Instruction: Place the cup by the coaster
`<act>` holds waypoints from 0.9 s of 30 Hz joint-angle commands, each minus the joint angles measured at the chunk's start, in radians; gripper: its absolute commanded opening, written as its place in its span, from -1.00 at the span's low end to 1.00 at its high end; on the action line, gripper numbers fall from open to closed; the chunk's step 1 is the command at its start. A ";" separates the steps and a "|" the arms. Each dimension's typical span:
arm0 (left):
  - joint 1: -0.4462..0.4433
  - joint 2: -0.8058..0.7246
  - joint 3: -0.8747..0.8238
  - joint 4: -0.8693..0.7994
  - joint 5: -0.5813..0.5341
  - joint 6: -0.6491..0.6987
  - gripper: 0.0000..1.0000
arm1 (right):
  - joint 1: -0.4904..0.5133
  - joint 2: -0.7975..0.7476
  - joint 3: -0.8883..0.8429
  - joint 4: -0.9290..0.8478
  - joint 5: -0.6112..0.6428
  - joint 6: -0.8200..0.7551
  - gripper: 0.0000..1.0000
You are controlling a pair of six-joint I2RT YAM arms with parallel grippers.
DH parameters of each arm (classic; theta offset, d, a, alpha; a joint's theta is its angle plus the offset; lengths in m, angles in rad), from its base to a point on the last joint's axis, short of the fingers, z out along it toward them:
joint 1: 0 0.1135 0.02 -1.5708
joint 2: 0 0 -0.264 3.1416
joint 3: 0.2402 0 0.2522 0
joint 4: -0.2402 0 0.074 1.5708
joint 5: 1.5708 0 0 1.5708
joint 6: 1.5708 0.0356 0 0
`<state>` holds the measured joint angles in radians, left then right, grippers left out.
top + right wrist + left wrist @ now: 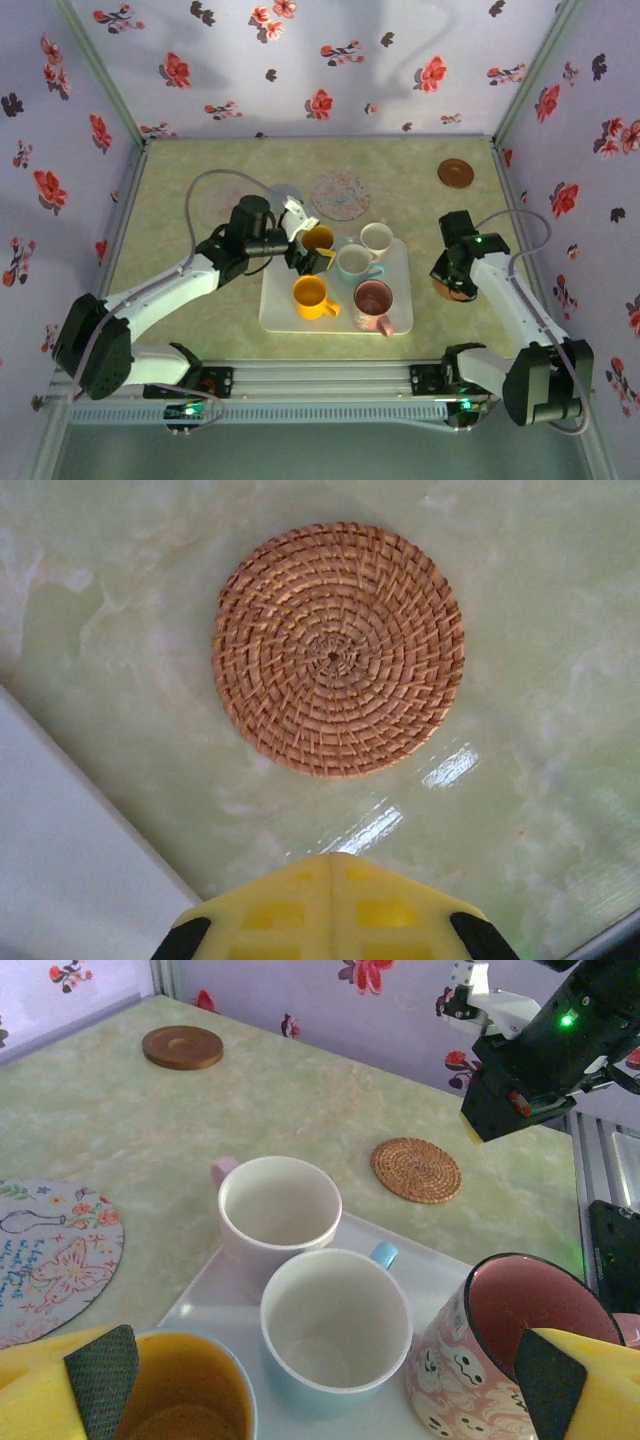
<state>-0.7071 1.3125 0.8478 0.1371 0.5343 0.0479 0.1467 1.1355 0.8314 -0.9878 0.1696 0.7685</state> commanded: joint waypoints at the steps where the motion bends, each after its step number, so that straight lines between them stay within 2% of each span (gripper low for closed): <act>1: -0.008 0.023 -0.006 0.073 -0.008 -0.031 0.99 | -0.024 0.019 -0.020 0.041 0.041 0.012 -1.00; 14: -0.008 0.104 0.052 0.080 -0.017 -0.032 0.99 | -0.135 0.200 -0.041 0.164 -0.026 -0.044 -1.00; 27: -0.008 0.155 0.105 0.081 -0.019 -0.048 0.99 | -0.153 0.423 0.042 0.223 -0.049 -0.139 -1.00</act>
<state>-0.7078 1.4525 0.9157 0.1947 0.5232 0.0086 -0.0002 1.5307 0.8398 -0.7780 0.1200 0.6662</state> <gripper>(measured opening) 0.995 0.063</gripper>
